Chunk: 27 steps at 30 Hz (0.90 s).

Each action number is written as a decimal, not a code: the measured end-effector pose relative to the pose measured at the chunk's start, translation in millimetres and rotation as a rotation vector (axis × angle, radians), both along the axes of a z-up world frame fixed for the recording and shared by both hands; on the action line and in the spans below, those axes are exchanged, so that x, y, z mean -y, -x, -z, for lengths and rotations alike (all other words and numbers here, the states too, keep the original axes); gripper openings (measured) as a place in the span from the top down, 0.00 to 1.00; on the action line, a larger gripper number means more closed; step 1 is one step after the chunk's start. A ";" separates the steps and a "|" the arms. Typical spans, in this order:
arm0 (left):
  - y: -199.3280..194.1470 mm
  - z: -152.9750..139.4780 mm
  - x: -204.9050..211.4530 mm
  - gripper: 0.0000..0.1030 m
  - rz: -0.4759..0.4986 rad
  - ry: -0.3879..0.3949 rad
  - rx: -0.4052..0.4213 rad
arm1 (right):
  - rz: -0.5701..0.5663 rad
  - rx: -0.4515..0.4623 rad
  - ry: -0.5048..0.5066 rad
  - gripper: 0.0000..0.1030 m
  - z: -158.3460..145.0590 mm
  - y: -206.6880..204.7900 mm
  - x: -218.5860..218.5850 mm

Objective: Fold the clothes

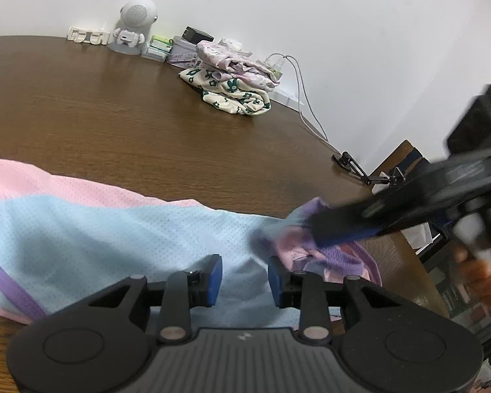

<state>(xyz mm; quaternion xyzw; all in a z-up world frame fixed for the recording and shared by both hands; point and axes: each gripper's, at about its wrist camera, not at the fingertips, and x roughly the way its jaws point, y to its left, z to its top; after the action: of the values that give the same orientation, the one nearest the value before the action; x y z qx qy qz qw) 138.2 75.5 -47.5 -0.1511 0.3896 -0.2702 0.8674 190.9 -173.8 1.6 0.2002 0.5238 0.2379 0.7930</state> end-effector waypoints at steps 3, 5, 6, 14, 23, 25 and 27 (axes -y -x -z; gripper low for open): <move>1.0 -1.3 1.9 0.72 -0.002 -0.008 0.005 | -0.004 0.085 -0.101 0.45 -22.8 16.6 20.8; 1.6 -2.4 2.6 0.71 -0.010 -0.015 0.008 | 0.002 0.143 -0.099 0.45 -31.1 28.9 34.3; 2.6 -3.9 3.1 0.71 -0.017 -0.020 0.014 | 0.008 0.161 -0.075 0.48 -29.0 34.4 41.0; 9.4 -31.5 16.2 0.77 -0.041 -0.017 0.113 | 0.034 0.193 -0.020 0.83 26.3 57.5 68.8; 11.1 -36.5 45.9 0.77 0.002 -0.062 0.130 | 0.031 0.207 -0.112 0.85 65.7 48.2 53.4; 12.0 -38.2 48.4 0.77 0.014 -0.047 0.141 | 0.044 0.204 -0.149 0.82 70.0 48.2 56.9; 13.8 -42.2 52.5 0.77 0.035 -0.032 0.165 | 0.057 0.220 -0.187 0.78 68.8 52.8 63.5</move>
<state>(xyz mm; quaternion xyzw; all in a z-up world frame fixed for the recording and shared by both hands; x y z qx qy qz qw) 124.4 23.0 -5.2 -0.1075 0.3236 -0.2903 0.8941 138.0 -237.3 -67.2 0.2609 0.4036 0.2837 0.8298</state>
